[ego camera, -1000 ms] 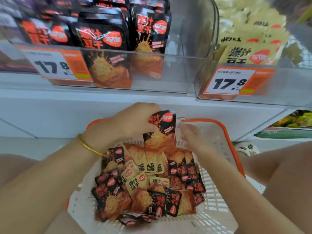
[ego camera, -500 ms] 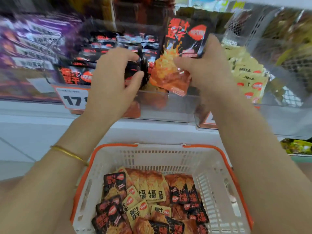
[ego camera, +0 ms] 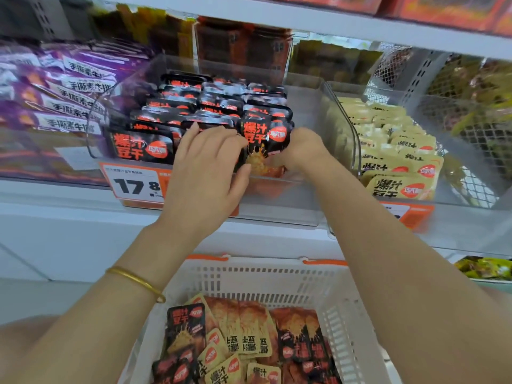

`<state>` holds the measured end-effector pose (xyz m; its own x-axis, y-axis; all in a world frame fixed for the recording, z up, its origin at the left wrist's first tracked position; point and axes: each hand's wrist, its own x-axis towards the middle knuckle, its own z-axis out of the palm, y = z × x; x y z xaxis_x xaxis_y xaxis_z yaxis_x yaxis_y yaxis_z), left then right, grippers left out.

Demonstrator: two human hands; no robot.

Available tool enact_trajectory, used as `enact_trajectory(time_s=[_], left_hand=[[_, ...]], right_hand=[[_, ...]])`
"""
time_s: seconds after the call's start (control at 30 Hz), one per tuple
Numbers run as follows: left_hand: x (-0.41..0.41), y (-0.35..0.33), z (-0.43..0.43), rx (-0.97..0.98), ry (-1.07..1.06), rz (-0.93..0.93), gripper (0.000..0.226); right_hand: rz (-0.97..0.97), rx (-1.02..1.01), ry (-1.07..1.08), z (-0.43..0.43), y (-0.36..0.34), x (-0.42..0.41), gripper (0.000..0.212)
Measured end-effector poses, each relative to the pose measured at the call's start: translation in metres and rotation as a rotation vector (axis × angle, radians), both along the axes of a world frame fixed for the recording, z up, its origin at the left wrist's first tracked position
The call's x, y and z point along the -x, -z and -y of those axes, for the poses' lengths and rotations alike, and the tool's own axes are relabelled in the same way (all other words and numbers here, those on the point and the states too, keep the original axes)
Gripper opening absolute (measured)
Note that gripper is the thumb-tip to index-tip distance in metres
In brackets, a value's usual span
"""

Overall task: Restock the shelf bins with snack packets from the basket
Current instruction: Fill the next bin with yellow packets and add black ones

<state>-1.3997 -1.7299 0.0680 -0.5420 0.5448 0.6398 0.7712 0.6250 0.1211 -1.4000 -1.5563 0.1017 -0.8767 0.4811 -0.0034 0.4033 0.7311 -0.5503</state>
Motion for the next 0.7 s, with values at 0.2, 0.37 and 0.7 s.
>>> enact_trajectory(time_s=[0.2,0.37,0.7], left_hand=[[0.001,0.001,0.002,-0.005,0.026,0.004,0.036],[-0.001,0.002,0.004,-0.039,0.058,-0.024,0.038],[-0.062,0.055,-0.006,0.192,0.279,0.064,0.025]], right_hand=[[0.051,0.073,0.003,0.006,0.006,0.005,0.036],[-0.027,0.289,0.057,-0.001,-0.001,-0.003,0.043],[-0.182,0.491,-0.228,0.013,0.012,-0.142,0.025]])
